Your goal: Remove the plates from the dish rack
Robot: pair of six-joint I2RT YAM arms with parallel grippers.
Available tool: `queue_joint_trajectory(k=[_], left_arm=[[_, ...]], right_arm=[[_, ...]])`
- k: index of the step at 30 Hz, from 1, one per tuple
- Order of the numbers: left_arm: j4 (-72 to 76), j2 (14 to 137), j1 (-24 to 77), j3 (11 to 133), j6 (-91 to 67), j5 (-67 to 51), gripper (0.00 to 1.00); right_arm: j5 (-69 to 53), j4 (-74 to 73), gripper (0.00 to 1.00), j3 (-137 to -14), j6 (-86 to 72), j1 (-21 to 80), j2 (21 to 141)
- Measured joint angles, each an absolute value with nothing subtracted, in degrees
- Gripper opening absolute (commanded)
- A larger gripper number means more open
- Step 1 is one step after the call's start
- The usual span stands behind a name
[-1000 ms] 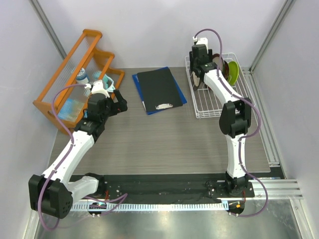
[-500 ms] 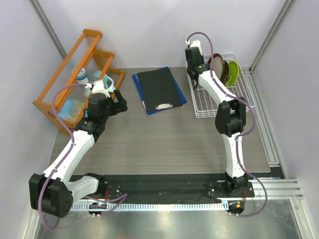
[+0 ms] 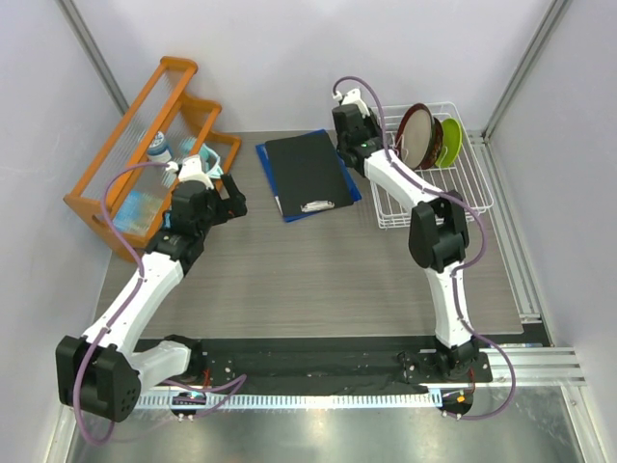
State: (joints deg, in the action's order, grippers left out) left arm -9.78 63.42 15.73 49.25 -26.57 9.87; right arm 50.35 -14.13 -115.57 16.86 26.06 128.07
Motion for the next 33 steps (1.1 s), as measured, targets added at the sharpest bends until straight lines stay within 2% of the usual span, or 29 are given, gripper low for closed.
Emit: queue_joint_trajectory(k=[11, 17, 22, 28, 33], left_arm=[[-10.44, 63.11, 15.73, 49.41, -27.92, 8.49, 1.00], [-10.52, 63.22, 15.75, 49.65, -29.41, 5.72, 0.99], [-5.89, 61.30, 15.75, 45.82, -32.62, 0.62, 0.99], [2.13, 60.20, 15.77, 41.47, -37.43, -6.70, 0.99], [9.87, 58.63, 16.25, 36.07, -41.69, -11.68, 1.00]], right_arm=[[52.49, -15.25, 0.01, -108.90, 16.08, 26.59, 114.15], [49.82, -23.83, 0.01, -107.79, 8.86, 28.27, 102.91], [40.71, -31.62, 0.01, -103.59, -0.91, 31.81, 92.38], [23.40, -34.04, 0.01, -86.65, -12.84, 34.46, 76.69], [12.40, -31.97, 0.01, -74.04, -21.04, 34.46, 70.28]])
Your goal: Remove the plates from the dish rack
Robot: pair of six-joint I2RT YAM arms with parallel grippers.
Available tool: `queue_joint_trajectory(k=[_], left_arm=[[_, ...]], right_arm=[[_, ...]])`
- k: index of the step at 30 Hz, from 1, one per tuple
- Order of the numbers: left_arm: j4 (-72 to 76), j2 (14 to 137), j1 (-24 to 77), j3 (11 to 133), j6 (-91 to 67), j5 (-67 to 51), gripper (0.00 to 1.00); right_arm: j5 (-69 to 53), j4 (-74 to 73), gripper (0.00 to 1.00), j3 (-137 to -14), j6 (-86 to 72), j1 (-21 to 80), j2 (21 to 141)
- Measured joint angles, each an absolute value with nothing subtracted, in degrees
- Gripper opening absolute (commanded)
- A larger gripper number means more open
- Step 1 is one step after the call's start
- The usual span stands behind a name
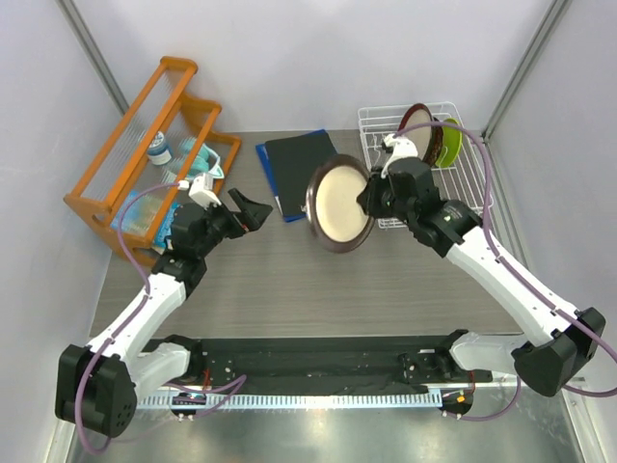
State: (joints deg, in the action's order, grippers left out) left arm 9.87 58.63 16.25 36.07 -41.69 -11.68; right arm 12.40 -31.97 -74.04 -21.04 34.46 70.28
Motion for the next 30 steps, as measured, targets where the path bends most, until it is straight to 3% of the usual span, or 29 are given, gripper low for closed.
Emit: queue_joint_trajectory(k=[8, 18, 19, 21, 23, 24, 27, 30], left_arm=[[18.09, 58.19, 19.05, 31.42, -46.41, -16.12, 1.00], [21.91, 57.60, 20.99, 27.42, -47.83, -16.03, 0.96], [22.06, 57.39, 20.99, 27.14, -47.81, -15.92, 0.90], [22.72, 57.23, 20.99, 26.81, -47.97, -15.84, 0.62], [23.44, 57.32, 20.99, 26.72, -48.49, -15.90, 0.45], [23.92, 57.36, 21.04, 26.72, -48.29, -15.94, 0.28], [25.41, 57.56, 20.73, 26.72, -50.09, -16.08, 0.00], [28.45, 58.00, 20.03, 26.94, -53.74, -16.80, 0.00]], right_arm=[[0.25, -21.15, 0.01, -61.30, -30.57, 35.46, 69.34], [-7.51, -8.01, 0.01, -56.18, -37.87, 36.82, 69.34], [-8.19, -6.50, 0.01, -55.64, -38.59, 36.82, 69.34], [-9.13, -4.82, 0.01, -55.02, -39.77, 36.82, 69.34], [-10.07, -2.85, 0.01, -54.08, -41.08, 36.82, 69.32], [-10.68, -1.45, 0.01, -53.41, -41.80, 36.82, 69.32], [-11.29, 0.56, 0.01, -51.66, -43.81, 36.45, 69.32], [-11.94, 2.26, 0.01, -50.24, -46.50, 34.87, 69.28]])
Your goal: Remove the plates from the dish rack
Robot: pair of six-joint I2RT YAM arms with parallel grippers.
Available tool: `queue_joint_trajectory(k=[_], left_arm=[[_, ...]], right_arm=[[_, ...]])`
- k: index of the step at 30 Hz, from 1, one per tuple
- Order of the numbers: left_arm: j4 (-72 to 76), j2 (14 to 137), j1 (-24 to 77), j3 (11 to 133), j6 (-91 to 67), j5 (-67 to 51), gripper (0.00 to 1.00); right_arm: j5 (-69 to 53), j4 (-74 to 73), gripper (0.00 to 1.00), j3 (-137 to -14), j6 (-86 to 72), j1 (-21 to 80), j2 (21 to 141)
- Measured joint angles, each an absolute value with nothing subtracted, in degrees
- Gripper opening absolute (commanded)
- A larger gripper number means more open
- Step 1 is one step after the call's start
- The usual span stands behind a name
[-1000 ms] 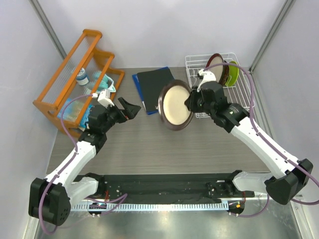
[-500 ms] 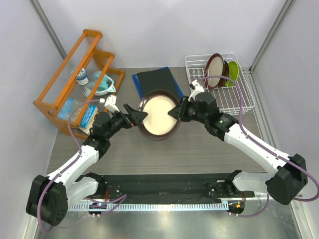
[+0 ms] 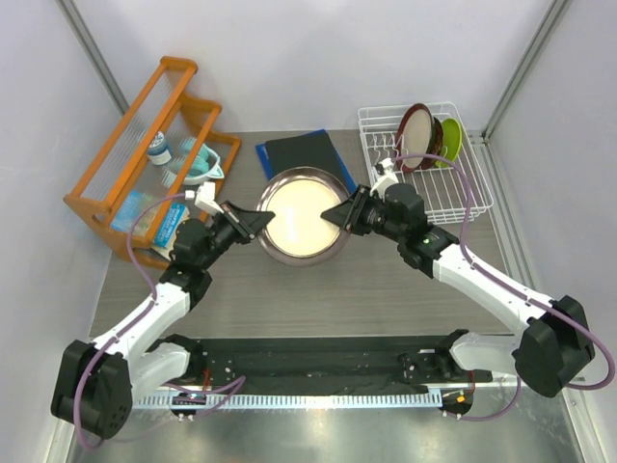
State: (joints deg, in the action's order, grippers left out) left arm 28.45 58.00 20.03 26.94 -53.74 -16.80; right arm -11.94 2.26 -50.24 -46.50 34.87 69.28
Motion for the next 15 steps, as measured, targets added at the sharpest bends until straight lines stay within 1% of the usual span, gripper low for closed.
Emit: queue_joint_trajectory(k=[3, 4, 5, 7, 9, 10, 13, 14, 15], left_arm=[[30.13, 58.39, 19.84, 26.98, -54.30, -17.02, 0.00], [30.46, 58.52, 19.75, 26.98, -54.28, -17.02, 0.00], [30.59, 58.59, 19.73, 26.98, -54.26, -16.99, 0.00], [30.52, 58.59, 19.59, 26.98, -54.11, -16.91, 0.00], [29.80, 58.37, 19.57, 26.98, -53.65, -16.78, 0.00], [29.02, 57.95, 19.99, 27.07, -52.75, -16.23, 0.00], [22.98, 55.51, 20.95, 27.99, -50.19, -14.46, 0.00], [20.29, 54.43, 21.23, 28.40, -49.43, -13.45, 0.00], [18.52, 53.45, 21.47, 28.73, -48.93, -12.82, 0.00]], right_arm=[[-12.32, 4.19, 0.01, -49.80, -47.46, 34.61, 69.36], [-12.38, 4.69, 0.04, -49.67, -47.64, 34.59, 69.47], [-12.56, 5.10, 0.15, -49.54, -47.83, 34.50, 69.67], [-12.84, 6.00, 0.43, -49.15, -48.16, 34.41, 70.04], [-12.84, 6.42, 0.44, -48.88, -48.60, 34.41, 70.30], [-12.60, 6.13, 0.60, -48.77, -48.14, 34.65, 70.52], [-11.84, 4.60, 0.66, -48.73, -47.53, 35.57, 70.63], [-11.31, 3.77, 0.69, -48.77, -46.68, 36.16, 70.50], [-10.90, 2.72, 0.69, -48.99, -46.13, 36.45, 70.39]])
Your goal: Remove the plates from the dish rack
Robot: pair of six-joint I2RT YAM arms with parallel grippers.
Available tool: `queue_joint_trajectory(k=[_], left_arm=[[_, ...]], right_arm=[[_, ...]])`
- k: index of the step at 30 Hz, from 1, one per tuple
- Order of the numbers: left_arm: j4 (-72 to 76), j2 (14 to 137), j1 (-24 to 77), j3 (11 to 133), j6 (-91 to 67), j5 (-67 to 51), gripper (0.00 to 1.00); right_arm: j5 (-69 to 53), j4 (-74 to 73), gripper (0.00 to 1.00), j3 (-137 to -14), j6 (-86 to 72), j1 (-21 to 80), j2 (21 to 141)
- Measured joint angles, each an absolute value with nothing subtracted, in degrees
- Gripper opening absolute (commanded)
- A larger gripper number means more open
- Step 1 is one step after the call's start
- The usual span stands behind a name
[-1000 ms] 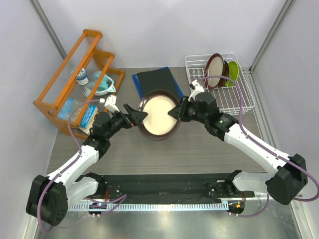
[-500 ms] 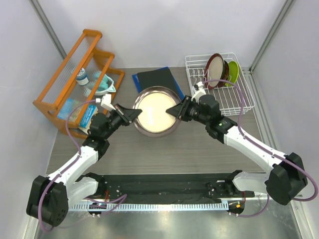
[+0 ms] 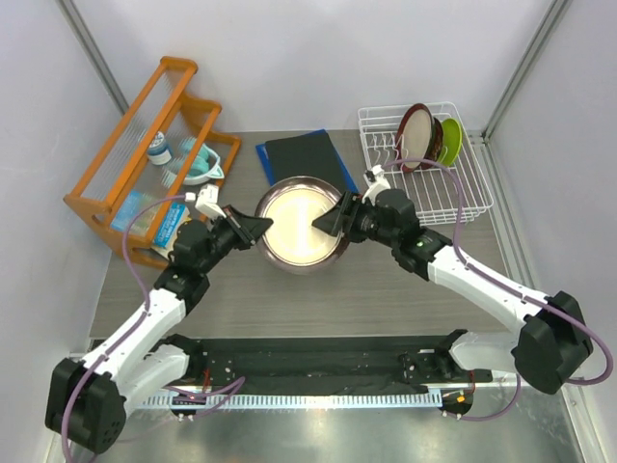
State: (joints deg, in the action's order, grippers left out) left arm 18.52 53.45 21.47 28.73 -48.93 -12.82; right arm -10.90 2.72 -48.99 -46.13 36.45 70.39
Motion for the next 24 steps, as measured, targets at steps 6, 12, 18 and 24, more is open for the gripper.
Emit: queue_joint_trajectory(k=[6, 12, 18, 24], left_arm=[[6.48, 48.12, 22.15, 30.96, -43.75, -7.14, 0.00], [-4.43, 48.01, 21.43, 28.99, -38.35, 0.99, 0.00], [-7.79, 48.62, 21.37, 24.62, -38.04, 3.46, 0.00], [-3.75, 50.70, 21.41, 24.01, -38.70, 3.22, 0.00]], right_arm=[[-4.01, -4.64, 0.74, -50.98, -40.71, 37.12, 67.72], [4.05, -7.88, 0.78, -54.96, -36.16, 36.91, 63.44], [8.58, -9.47, 0.78, -57.80, -32.99, 36.53, 62.78], [10.57, -11.42, 0.79, -57.87, -31.22, 35.75, 64.16]])
